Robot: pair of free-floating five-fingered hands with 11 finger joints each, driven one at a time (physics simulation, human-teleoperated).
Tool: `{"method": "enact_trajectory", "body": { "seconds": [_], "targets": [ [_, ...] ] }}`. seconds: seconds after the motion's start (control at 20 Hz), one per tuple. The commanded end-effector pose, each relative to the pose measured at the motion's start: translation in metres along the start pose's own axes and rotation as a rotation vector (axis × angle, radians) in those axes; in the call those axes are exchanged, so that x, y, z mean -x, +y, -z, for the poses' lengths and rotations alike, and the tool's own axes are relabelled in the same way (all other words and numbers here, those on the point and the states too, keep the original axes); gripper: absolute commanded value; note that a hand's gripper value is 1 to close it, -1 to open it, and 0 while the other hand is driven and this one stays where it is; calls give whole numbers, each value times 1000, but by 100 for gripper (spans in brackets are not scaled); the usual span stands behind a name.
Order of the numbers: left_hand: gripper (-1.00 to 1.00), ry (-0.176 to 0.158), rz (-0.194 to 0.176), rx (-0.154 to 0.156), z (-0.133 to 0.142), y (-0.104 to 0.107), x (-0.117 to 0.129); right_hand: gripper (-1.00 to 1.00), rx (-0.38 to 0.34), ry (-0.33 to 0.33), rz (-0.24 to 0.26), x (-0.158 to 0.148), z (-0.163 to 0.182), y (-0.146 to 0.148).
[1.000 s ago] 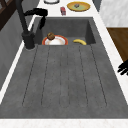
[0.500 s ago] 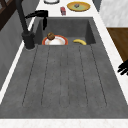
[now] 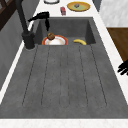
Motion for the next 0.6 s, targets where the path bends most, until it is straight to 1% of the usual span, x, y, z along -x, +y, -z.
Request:
{"method": "enact_trajectory", "body": {
  "seconds": [0.0, 0.05, 0.15, 0.3, 0.45, 0.55],
  "targets": [
    [0, 0, 0, 0, 0, 0, 0, -100, -95, 100, 8, 5, -2, -1],
    [0, 0, 0, 0, 0, 0, 0, -100, -112, 125, 8, 6, -3, 0],
    [0, 0, 0, 0, 0, 0, 0, -100, -107, 176, 21, 7, -6, 2],
    [0, 0, 0, 0, 0, 0, 0, -100, -150, 233, 23, 13, -10, 2],
    [0, 0, 0, 0, 0, 0, 0, -100, -172, 259, 18, 17, -24, 1],
    [0, 0, 0, 0, 0, 0, 0, -100, -168, 274, 11, 17, -36, 2]
  ]
}}
